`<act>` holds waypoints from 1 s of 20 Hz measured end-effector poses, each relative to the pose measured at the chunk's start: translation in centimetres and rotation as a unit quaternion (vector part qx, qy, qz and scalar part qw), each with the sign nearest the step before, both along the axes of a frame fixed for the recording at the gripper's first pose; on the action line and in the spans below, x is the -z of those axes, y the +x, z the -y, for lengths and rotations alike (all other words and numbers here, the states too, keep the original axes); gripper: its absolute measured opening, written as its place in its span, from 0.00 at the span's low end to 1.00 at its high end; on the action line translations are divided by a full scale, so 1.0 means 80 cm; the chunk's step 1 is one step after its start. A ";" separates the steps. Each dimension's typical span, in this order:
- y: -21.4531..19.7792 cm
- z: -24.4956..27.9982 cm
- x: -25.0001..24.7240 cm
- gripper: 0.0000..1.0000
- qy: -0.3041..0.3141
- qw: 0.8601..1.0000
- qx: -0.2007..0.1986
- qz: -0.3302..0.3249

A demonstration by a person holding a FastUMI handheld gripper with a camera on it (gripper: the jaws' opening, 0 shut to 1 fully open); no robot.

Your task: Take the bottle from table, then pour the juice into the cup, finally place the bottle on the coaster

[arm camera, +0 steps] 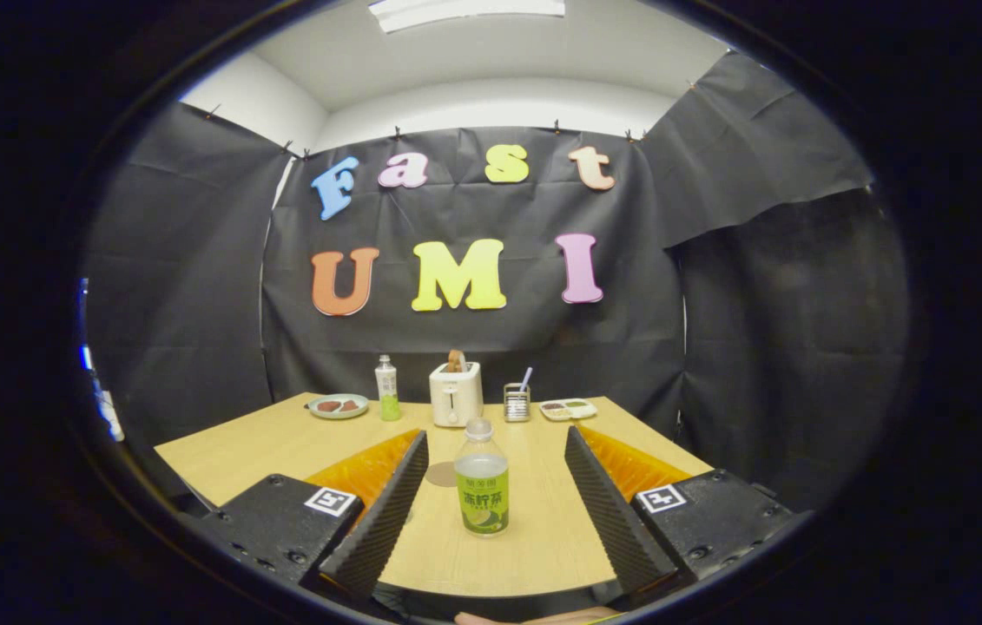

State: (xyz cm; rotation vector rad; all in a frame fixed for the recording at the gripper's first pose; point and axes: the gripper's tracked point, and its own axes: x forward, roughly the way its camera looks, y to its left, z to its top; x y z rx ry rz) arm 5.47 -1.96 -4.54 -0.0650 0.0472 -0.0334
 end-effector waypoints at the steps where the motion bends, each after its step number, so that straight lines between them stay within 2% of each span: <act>1: 0.006 0.002 0.009 1.00 0.003 1.000 0.000 -0.007; 16: 0.114 -0.009 0.096 1.00 0.004 0.997 -0.023 -0.068; 20: 0.141 -0.003 0.120 1.00 0.002 0.997 -0.012 -0.081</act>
